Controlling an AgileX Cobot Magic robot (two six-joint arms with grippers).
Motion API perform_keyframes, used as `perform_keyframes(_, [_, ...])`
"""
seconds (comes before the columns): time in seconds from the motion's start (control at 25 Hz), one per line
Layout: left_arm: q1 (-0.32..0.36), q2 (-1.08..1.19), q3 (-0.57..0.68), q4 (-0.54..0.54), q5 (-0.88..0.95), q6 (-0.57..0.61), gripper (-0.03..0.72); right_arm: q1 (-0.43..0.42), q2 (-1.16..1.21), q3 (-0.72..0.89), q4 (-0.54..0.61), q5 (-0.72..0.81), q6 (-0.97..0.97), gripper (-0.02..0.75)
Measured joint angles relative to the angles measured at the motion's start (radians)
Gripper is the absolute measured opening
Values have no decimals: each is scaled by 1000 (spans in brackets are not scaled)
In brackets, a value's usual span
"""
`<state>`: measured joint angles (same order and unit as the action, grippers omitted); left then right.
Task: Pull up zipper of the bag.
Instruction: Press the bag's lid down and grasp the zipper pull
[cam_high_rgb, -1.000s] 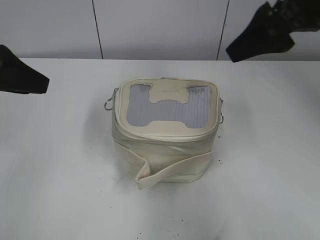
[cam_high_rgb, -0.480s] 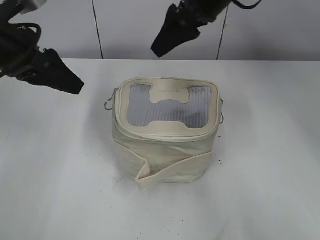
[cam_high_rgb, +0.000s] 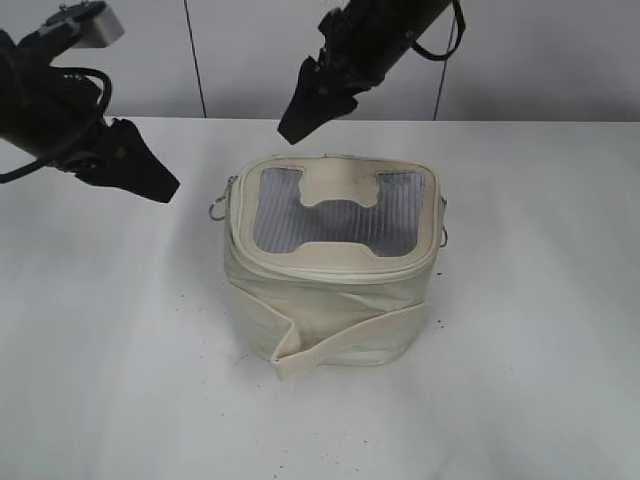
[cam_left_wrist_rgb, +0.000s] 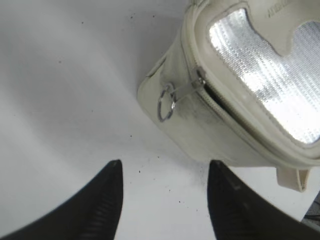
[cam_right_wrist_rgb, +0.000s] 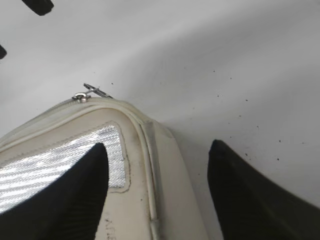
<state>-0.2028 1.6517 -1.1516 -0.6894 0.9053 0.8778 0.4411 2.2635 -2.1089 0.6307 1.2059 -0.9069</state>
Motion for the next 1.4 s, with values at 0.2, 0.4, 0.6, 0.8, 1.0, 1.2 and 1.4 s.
perform_keyframes(0.2, [-52, 0, -1, 4, -63, 0, 417, 0, 49, 0, 6, 0, 0, 486])
perform_keyframes(0.4, [-76, 0, -1, 35, -85, 1, 417, 0, 71, 0, 15, 1, 0, 484])
perform_keyframes(0.6, [-77, 6, -1, 45, -99, 3, 417, 0, 88, -1, 27, 2, 0, 469])
perform_keyframes(0.8, [-78, 34, -1, 50, -88, 3, 421, 0, 97, -1, 41, 12, 0, 358])
perform_keyframes(1.0, [-78, 39, -2, 65, -104, 3, 471, 2, 98, -2, 48, 25, 0, 129])
perform_keyframes(1.2, [-78, 39, -2, 139, -142, 6, 543, 2, 98, -2, 48, 25, 2, 39])
perform_keyframes(1.4, [-78, 39, -2, 148, -159, 117, 559, 2, 98, -2, 48, 25, 4, 39])
